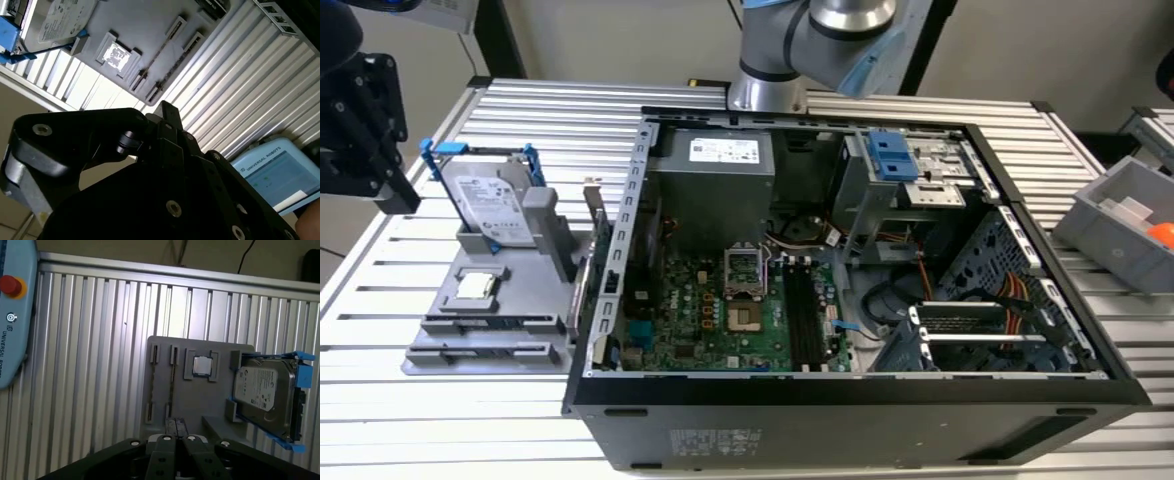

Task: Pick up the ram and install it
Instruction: 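Pick up the ram and move it above insertion slot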

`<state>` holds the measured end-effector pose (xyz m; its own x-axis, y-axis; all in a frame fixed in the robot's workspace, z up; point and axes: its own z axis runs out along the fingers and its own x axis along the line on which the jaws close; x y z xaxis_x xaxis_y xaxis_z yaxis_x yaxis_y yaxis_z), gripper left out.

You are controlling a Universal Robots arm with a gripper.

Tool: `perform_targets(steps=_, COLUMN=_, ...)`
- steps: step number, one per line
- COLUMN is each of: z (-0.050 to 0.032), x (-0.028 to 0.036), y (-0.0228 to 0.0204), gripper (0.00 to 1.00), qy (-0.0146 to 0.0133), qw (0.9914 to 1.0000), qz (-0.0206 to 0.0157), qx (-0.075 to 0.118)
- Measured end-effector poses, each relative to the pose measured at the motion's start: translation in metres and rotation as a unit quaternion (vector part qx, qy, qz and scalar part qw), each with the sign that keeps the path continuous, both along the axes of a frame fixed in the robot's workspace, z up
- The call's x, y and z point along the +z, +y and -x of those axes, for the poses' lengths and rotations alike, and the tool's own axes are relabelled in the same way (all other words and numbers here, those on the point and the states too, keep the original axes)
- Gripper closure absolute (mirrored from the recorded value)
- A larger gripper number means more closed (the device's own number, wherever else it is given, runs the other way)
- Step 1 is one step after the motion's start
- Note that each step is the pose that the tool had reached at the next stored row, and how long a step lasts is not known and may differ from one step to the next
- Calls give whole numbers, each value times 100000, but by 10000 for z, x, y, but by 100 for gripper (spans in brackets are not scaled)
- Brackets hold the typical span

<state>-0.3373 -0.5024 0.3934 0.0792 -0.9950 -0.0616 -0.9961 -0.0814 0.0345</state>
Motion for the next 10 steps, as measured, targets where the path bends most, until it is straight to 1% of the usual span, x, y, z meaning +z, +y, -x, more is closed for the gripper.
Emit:
perform_targets(steps=2, z=-1, x=0, y=0, gripper=100, qy=3, qw=99998, qz=-625, qx=1)
perform_targets(steps=3, z=-1, x=0, y=0, gripper=100, qy=3, qw=99996, qz=-855, qx=-16)
perform_targets(steps=10, z=-2, x=-1, y=0, gripper=100, qy=0, qw=99996, qz=-892, qx=-313)
